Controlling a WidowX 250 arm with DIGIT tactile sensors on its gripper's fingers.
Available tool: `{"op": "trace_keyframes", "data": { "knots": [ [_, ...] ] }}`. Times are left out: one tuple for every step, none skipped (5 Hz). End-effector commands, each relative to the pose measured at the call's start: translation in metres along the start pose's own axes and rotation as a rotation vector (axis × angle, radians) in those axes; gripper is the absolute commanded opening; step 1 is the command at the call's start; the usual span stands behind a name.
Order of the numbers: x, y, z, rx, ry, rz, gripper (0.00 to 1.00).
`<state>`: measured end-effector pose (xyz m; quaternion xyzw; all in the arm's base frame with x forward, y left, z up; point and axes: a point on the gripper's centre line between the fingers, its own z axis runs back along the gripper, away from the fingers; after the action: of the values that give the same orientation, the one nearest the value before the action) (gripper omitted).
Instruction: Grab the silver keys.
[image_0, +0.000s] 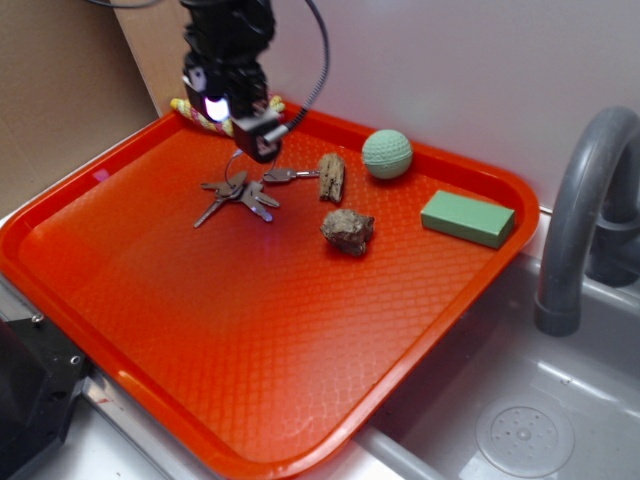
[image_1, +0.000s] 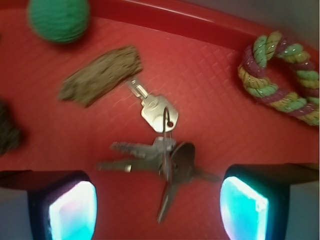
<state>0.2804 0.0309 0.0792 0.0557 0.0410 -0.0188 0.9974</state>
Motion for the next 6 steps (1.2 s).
{"op": "trace_keyframes", "data": {
  "knots": [
    [0.02,0.005,-0.03,0.042,0.064,0.0,1.0],
    [0.021,0.0,-0.038,0.046,0.092,-0.016,0.0],
    [0.017,-0.002,-0.029,0.007,0.071,-0.029,0.0],
    [0.013,0.003,-0.02,-0.017,0.065,-0.02,0.0],
    [0.005,0.011,0.003,-0.048,0.059,-0.003,0.0],
    [-0.013,0.018,0.035,-0.054,0.028,0.026,0.0]
  ]
}}
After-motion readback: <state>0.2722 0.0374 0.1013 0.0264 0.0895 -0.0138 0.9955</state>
